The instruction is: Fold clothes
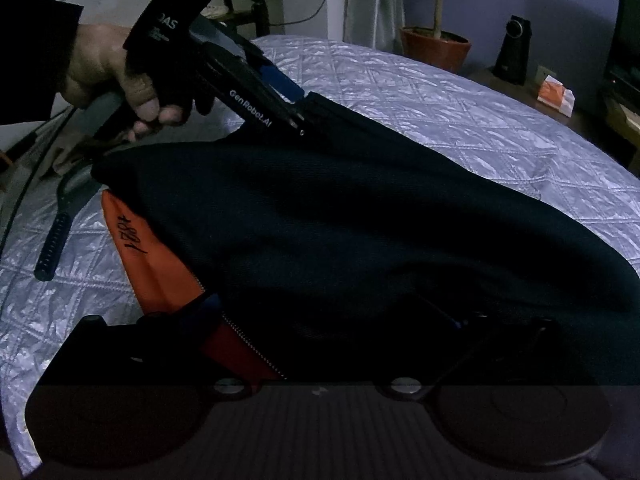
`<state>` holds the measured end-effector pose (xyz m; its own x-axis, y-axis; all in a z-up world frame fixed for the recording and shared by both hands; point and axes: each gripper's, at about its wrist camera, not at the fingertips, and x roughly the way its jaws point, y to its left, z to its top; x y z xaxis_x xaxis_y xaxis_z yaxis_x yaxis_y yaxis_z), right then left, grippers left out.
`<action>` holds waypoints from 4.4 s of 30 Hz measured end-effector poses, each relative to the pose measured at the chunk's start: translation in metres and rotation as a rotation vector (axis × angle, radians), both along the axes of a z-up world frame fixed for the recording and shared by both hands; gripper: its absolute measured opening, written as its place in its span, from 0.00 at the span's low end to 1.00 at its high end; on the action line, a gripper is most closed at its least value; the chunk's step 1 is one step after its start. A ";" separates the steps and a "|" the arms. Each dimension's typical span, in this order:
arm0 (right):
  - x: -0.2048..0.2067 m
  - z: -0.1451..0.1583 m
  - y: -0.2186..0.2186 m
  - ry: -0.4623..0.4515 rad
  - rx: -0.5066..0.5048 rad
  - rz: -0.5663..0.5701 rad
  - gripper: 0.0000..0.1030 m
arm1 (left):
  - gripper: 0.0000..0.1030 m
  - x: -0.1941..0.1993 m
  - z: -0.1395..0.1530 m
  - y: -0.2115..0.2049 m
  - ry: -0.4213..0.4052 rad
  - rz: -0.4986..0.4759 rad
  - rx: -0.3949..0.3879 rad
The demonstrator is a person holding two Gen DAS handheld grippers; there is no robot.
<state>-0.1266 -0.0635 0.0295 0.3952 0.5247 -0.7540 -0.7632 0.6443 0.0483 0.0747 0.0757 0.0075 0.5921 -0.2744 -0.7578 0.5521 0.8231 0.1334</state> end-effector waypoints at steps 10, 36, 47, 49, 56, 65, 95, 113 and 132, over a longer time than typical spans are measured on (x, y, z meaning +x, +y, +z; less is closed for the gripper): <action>0.000 -0.001 0.001 -0.011 -0.002 -0.005 1.00 | 0.16 -0.001 -0.010 -0.006 -0.050 -0.033 0.047; 0.004 -0.002 -0.004 -0.030 -0.040 -0.045 1.00 | 0.13 0.015 0.022 0.028 -0.263 0.270 -0.030; 0.004 -0.002 -0.005 -0.032 -0.033 -0.040 1.00 | 0.33 -0.021 -0.012 -0.003 -0.149 0.075 0.067; 0.004 -0.001 -0.004 -0.035 -0.038 -0.036 1.00 | 0.34 -0.017 -0.020 -0.005 -0.135 0.110 0.114; -0.011 0.008 0.001 -0.143 -0.045 0.056 0.89 | 0.34 0.008 -0.014 0.006 -0.081 0.240 0.099; -0.022 0.013 0.007 -0.048 0.045 0.187 0.31 | 0.29 0.020 -0.016 -0.016 -0.133 0.223 0.225; -0.051 0.033 -0.025 -0.009 0.004 0.229 0.16 | 0.36 -0.025 -0.005 -0.031 0.086 0.464 -0.080; -0.021 0.023 -0.064 -0.206 -0.274 0.080 0.29 | 0.74 -0.028 -0.013 -0.076 0.073 0.536 -0.189; -0.008 0.037 -0.074 -0.169 -0.271 0.070 0.83 | 0.75 -0.018 -0.008 -0.058 0.079 0.624 -0.294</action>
<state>-0.1349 -0.1376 0.0661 0.4965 0.3438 -0.7970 -0.7886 0.5624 -0.2487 0.0568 0.0176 -0.0009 0.6517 -0.1013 -0.7517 -0.0371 0.9856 -0.1649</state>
